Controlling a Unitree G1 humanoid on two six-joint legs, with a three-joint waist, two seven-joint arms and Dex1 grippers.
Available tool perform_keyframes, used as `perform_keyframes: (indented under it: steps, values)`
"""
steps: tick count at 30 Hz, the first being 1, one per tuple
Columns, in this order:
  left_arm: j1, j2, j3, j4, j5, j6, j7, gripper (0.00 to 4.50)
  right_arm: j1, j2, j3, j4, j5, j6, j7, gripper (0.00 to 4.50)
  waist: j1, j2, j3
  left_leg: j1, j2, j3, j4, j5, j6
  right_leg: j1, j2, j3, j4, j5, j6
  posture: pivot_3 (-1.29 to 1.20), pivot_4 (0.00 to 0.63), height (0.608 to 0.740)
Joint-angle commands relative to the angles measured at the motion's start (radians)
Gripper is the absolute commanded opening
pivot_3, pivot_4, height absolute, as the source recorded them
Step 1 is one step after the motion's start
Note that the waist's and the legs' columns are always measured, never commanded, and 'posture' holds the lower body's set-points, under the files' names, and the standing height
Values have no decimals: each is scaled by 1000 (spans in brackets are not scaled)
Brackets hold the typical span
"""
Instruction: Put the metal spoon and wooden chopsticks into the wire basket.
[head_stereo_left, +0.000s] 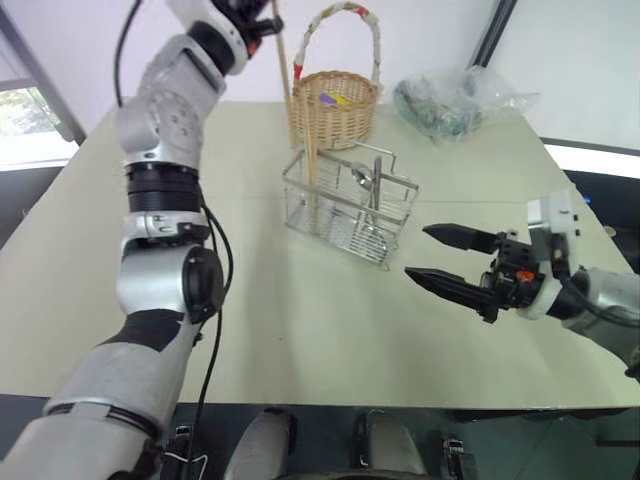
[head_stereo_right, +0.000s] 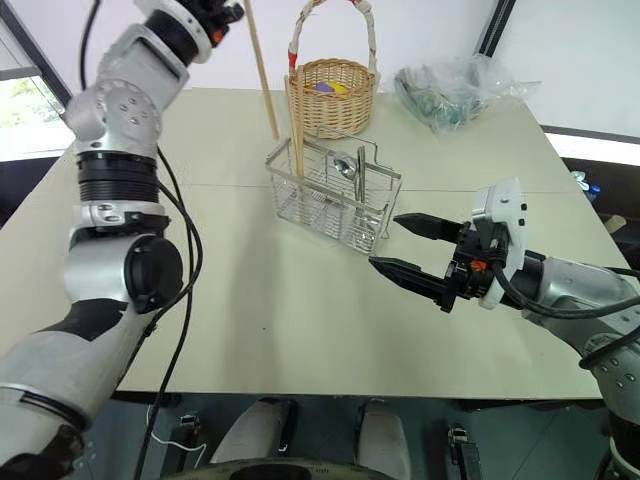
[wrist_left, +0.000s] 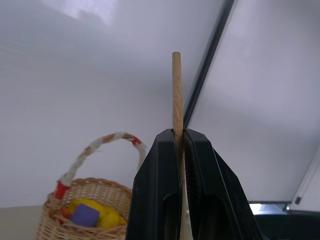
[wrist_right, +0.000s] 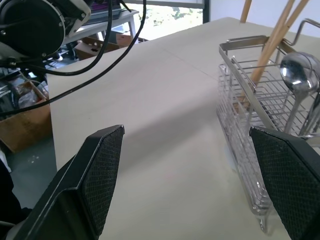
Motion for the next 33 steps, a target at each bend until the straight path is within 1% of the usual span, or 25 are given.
perform_keyframes:
  steps: [1,5,8,11,13,14,16,18,19,21,22,24,26,28,31,33]
  values:
    - [46,-24,-71,-20,47,-67,-46,36,19,11,-59,-51,20,-19,-29,4145,1,0,0,0,0,0,0,0,0,0,0,0,0,0,0,0,150,674]
    - [113,-51,-115,-15,81,-112,-63,36,49,14,-86,-68,29,-19,-45,4145,1,0,0,0,0,0,1,0,0,0,0,0,0,0,0,0,150,674]
    - [159,-66,-128,-38,86,-151,-82,1049,58,12,-101,-70,43,-17,-56,4145,1,0,0,0,0,0,1,0,0,0,0,0,0,0,0,0,150,674]
    - [187,-75,-126,-78,73,-151,-87,2598,57,9,-105,-65,47,-17,-59,4145,1,0,0,0,0,0,1,0,0,0,0,0,0,0,0,0,150,674]
    - [201,-62,-119,-123,66,-137,-82,3580,48,5,-98,-51,41,-18,-55,4145,1,0,0,0,0,0,1,0,0,0,0,0,0,0,0,0,150,674]
    - [205,-56,-116,-138,64,-131,-80,3580,45,4,-95,-46,38,-18,-55,4145,1,0,0,0,0,0,1,0,0,0,0,0,0,0,0,0,150,674]
    - [215,-4,-109,-187,58,-102,-107,3580,32,-7,-88,-23,19,-20,-38,4145,-1,0,0,0,0,0,1,0,0,0,0,0,0,0,0,0,150,674]
    - [232,97,-118,-246,52,-46,-189,3580,16,-26,-87,13,-6,-24,-11,4145,-8,2,0,0,1,0,0,0,0,0,1,0,0,0,0,0,150,674]
    - [239,129,-123,-264,48,-27,-217,3580,12,-31,-88,25,-14,-26,0,4145,-13,2,0,0,1,1,0,0,0,0,1,0,0,0,0,0,150,674]
    - [275,274,-139,-326,43,22,-351,3580,-9,-50,-88,62,-37,-32,30,4145,-22,3,0,1,2,0,0,0,0,0,2,0,1,0,-1,0,150,674]
    - [288,320,-146,-348,41,34,-393,3580,-17,-55,-88,75,-46,-34,42,4145,-27,4,0,1,2,0,0,0,0,0,2,0,1,0,-1,0,150,674]
    - [349,473,-160,-422,25,65,-547,3580,-39,-69,-81,117,-73,-45,74,4145,-30,4,1,1,2,0,0,0,0,0,2,0,1,0,-1,0,150,674]
    - [451,653,-148,-515,12,52,-720,3580,-64,-81,-63,163,-114,-62,111,4145,-39,5,1,1,2,0,-1,0,0,0,2,1,1,0,-1,0,150,674]
    - [532,764,-129,-571,0,55,-802,3580,-83,-87,-45,199,-153,-83,143,4145,-41,5,1,1,2,0,-2,0,0,-1,2,1,0,0,-2,0,150,674]
    - [643,863,-80,-629,-18,78,-842,3580,-127,-84,-17,242,-184,-98,171,4145,-24,8,3,1,2,0,-1,0,0,0,0,1,-1,-2,-5,0,150,674]
    - [691,887,-52,-654,-27,81,-843,3580,-147,-78,-3,253,-197,-103,181,4145,-20,8,3,1,2,-1,-1,0,0,-1,-1,1,-1,-2,-6,0,150,674]
